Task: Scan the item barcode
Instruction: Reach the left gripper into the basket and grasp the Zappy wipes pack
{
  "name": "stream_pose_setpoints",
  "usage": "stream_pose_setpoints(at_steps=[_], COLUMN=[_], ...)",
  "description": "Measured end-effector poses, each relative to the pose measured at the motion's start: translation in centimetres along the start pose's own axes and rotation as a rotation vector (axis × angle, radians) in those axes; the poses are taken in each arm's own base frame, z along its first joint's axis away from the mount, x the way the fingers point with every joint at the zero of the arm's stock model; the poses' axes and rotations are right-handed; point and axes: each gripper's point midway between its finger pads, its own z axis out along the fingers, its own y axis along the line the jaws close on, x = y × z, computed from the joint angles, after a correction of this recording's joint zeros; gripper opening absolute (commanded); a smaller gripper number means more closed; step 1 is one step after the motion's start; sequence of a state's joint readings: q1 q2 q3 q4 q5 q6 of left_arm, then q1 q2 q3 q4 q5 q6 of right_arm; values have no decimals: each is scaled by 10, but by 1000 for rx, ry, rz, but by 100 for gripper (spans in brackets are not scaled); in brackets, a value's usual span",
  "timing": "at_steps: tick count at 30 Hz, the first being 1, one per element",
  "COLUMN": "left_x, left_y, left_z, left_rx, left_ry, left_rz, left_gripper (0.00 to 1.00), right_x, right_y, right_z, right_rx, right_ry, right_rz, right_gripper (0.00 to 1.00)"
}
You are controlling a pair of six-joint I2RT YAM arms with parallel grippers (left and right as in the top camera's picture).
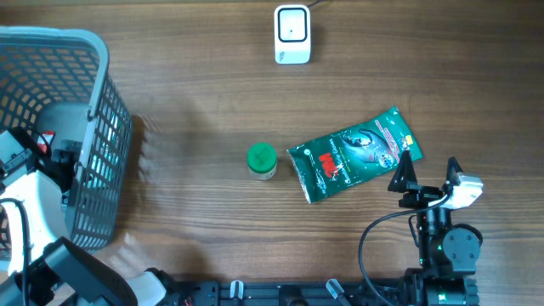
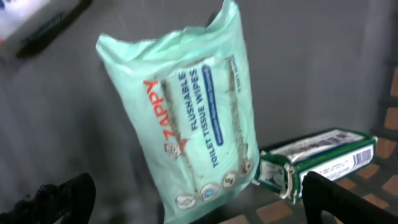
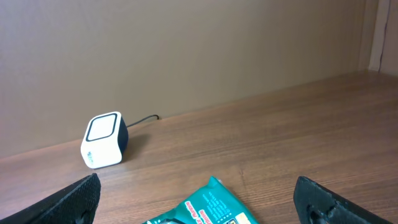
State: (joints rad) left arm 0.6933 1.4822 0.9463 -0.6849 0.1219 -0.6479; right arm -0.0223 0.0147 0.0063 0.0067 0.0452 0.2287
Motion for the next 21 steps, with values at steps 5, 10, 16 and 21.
stream_pose_setpoints(at_steps=[5, 10, 16, 21], left_x=[-3, -7, -6, 2], left_y=[7, 13, 12, 17], left_z=[20, 40, 41, 25], left_rx=[-46, -88, -90, -107], left_ry=[11, 24, 38, 53], left_rz=[-4, 0, 2, -15], left_gripper=[100, 44, 4, 4], right_x=[0, 0, 0, 0], right_y=[0, 0, 0, 0], right_z=[0, 0, 0, 0], right_rx=[0, 0, 0, 0], right_ry=[0, 0, 0, 0], right_rz=[0, 0, 0, 0], right_gripper=[100, 100, 100, 100])
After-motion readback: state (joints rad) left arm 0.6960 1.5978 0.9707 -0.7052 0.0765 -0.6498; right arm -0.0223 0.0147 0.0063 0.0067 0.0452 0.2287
